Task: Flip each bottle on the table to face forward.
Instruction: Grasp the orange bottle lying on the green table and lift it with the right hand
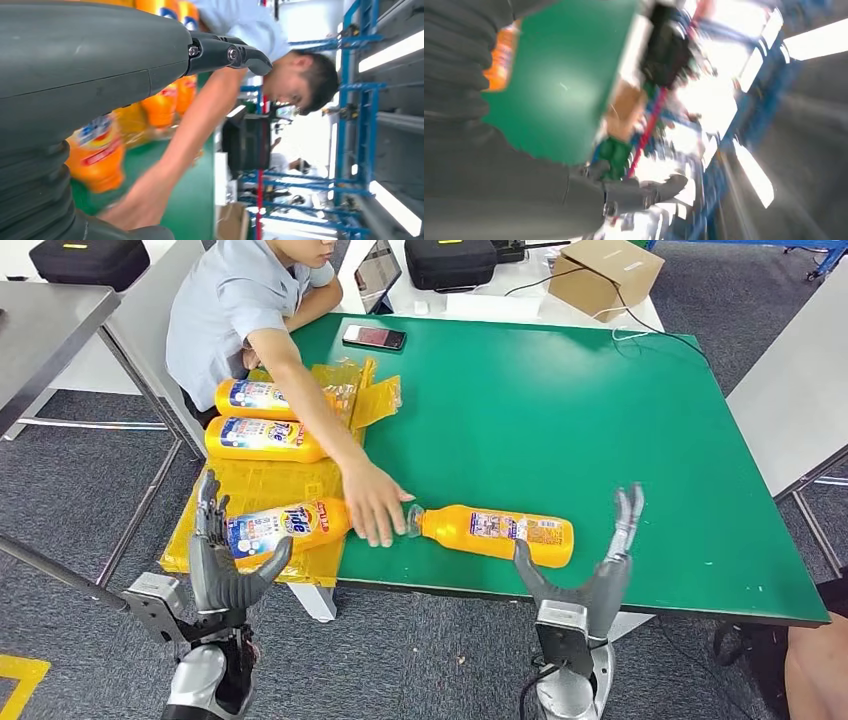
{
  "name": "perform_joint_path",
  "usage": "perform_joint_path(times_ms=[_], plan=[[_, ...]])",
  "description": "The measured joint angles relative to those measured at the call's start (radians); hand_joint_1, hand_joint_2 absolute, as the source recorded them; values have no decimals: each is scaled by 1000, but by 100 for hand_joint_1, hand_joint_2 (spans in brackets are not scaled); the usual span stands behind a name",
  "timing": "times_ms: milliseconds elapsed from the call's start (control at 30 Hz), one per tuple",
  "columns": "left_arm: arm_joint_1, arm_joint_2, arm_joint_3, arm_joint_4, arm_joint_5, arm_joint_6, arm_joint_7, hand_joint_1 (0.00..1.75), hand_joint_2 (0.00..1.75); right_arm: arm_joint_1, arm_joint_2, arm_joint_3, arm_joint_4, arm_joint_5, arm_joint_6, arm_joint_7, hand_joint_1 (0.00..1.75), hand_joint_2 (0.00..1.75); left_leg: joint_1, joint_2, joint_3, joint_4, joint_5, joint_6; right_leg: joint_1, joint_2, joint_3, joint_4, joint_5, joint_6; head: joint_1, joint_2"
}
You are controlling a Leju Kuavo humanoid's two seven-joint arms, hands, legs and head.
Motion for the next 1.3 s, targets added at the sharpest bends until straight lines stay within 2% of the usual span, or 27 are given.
perform_joint_path(times_ms=[100,233,400,567,767,867,1033,1300], plan=[[29,-1,-17,-1,2,10,6,0,175,-43,-56,-18,121,132,36,54,0,175,0,-1,0,0,1,1,0,0,1,0,0,0,0,0],[38,-7,-24,-1,84,-31,58,0,175,-98,-128,-32,261,309,71,164,0,175,0,-1,0,0,2,1,0,-1,1,0,1,0,0,0],[34,-13,-32,-1,93,-27,88,0,175,-160,-179,-37,364,413,105,244,0,175,0,-1,0,0,2,1,0,0,1,0,1,0,0,0],[31,-13,-36,-1,92,-29,101,0,175,-196,-210,-35,429,461,148,292,0,175,0,-1,0,0,1,1,0,-1,1,0,1,0,0,0],[30,-13,-49,-3,83,-42,104,0,175,-230,-237,-23,509,593,114,369,0,175,0,-1,0,0,1,1,0,-1,1,0,1,0,0,0],[29,-13,-50,-6,96,-56,118,0,175,-258,-250,-13,552,632,131,408,0,175,0,-1,0,0,2,1,0,-1,1,0,1,0,0,0],[25,-13,-50,-6,128,-83,135,0,175,-302,-260,-10,614,619,176,418,0,175,0,-1,0,0,2,1,0,-1,1,0,1,0,0,0],[18,-13,-50,-6,131,-86,136,0,175,-334,-264,-8,660,627,178,423,0,175,0,-1,0,0,1,1,0,0,1,0,1,0,0,0]])
